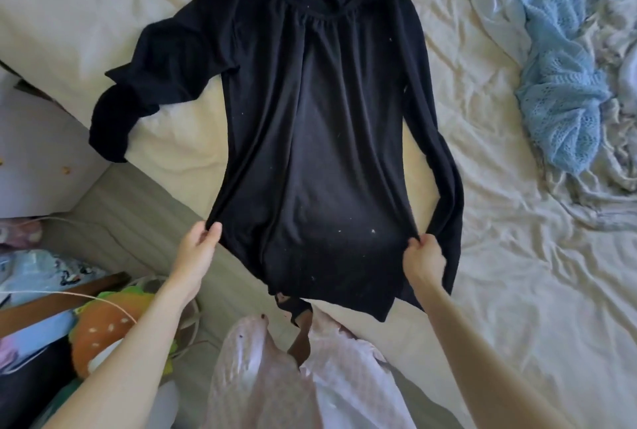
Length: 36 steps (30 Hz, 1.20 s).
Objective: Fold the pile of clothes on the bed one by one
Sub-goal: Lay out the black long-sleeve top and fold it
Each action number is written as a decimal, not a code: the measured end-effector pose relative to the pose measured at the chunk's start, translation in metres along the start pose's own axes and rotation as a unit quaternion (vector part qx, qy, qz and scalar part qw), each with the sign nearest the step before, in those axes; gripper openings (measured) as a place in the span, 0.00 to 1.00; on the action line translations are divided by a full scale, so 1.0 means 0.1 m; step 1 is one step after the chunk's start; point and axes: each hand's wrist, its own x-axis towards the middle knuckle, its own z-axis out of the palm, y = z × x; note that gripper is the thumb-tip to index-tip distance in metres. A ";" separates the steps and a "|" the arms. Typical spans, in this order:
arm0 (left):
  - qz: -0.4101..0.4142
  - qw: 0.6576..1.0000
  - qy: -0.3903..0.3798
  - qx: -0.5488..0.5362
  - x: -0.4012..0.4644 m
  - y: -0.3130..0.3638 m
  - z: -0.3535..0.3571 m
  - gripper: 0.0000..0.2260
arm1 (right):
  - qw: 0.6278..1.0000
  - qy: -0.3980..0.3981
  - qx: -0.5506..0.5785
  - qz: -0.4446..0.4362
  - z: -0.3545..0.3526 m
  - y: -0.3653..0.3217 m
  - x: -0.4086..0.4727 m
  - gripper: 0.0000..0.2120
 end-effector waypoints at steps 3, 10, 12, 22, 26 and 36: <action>0.030 0.997 0.068 0.004 -0.02 -0.03 -0.22 0.19 | 0.999 0.022 0.027 0.041 -0.21 0.11 0.16 0.08; 0.101 0.983 0.110 0.106 -0.07 0.05 -0.22 0.16 | 0.982 0.046 0.164 0.085 -0.19 0.00 0.21 0.09; 0.051 0.993 0.058 0.091 -0.15 0.00 -0.12 0.18 | 0.982 0.007 0.179 0.063 -0.10 0.01 0.08 0.13; -0.028 0.997 -0.006 0.074 -0.46 -0.39 -0.24 0.09 | 0.997 -0.062 0.038 0.032 -0.07 0.53 -0.18 0.05; -0.002 0.989 0.060 0.136 -0.45 -0.44 -0.36 0.11 | 0.993 0.003 0.098 0.070 -0.33 0.62 -0.03 0.06; 0.007 0.992 0.109 0.058 -0.65 -0.52 -0.11 0.17 | 0.983 -0.001 0.144 0.116 -0.33 0.72 -0.25 0.14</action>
